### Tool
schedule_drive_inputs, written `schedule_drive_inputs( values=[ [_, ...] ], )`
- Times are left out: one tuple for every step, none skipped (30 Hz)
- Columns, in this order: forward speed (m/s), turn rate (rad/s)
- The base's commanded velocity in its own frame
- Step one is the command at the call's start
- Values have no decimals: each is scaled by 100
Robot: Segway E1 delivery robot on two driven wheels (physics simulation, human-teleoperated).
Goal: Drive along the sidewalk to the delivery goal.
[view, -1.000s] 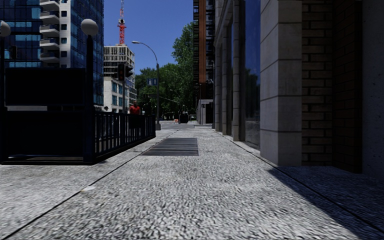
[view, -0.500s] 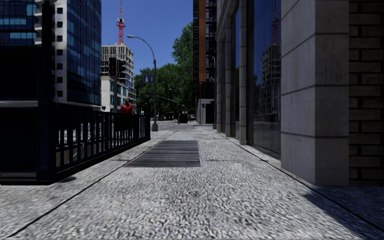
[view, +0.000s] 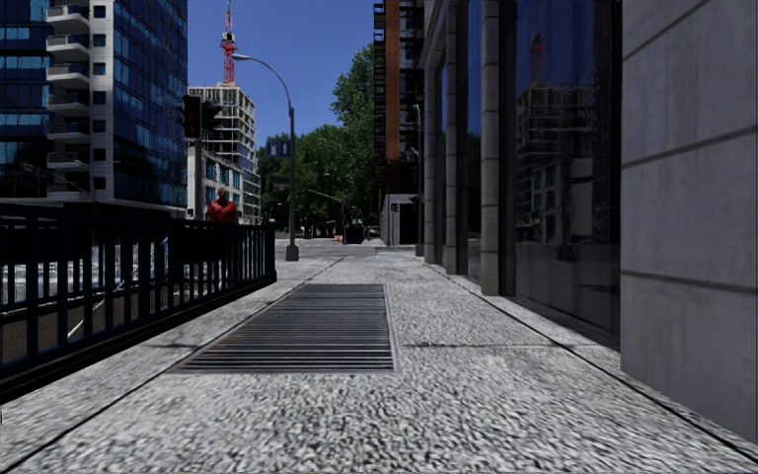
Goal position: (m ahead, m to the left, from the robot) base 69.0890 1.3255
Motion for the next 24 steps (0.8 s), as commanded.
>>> schedule_drive_inputs(
  values=[
    [200,0],
    [200,0],
    [200,0],
    [200,0],
    [200,0],
    [200,0],
    [200,0],
    [200,0],
    [200,0],
    [200,0],
    [200,0],
    [200,0],
    [200,0],
    [200,0],
    [200,0],
    [200,0],
    [200,0],
    [200,0],
    [200,0],
    [200,0],
    [200,0],
    [200,0],
    [200,0],
    [200,0]
  ],
)
